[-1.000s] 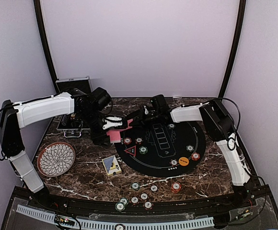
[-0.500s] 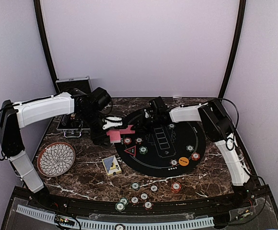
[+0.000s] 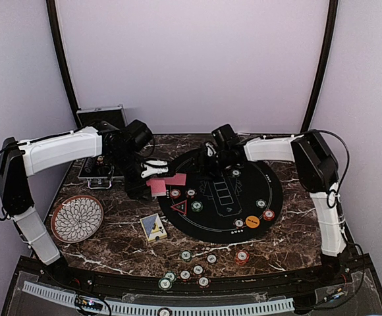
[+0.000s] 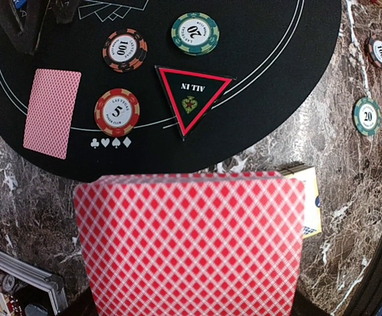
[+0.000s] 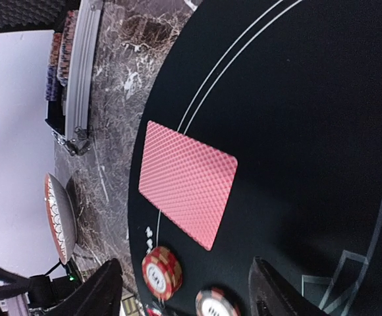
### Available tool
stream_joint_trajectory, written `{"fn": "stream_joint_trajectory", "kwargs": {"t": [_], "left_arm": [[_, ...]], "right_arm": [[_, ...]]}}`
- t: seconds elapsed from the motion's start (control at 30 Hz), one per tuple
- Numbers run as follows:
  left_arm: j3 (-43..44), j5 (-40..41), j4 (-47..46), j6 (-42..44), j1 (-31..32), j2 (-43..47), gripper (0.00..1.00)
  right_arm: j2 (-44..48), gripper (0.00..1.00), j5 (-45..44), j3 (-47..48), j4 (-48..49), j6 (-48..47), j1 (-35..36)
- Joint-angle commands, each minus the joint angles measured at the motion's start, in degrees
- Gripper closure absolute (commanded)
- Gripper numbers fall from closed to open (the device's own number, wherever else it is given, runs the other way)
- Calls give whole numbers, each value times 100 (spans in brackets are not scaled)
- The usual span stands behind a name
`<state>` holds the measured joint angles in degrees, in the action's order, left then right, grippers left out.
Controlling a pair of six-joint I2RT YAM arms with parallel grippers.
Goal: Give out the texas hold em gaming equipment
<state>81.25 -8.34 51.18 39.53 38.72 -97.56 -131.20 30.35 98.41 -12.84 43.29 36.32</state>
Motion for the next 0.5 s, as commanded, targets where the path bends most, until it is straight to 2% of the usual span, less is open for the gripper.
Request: {"fn": "stream_joint_trajectory", "kwargs": {"t": [0.0,0.3,0.47], "left_arm": [[190,-132,159,-58,-32,199,100],[282,-199,134,-91,-31,119,100],[382,-272,134,-124,-31,48,100]], "right_arm": [[798,29,22,-719,538,3,-17],[1887,21,892,-2805,3319,1587,382],[1954,16,1069,-3282,4561,2457,745]]}}
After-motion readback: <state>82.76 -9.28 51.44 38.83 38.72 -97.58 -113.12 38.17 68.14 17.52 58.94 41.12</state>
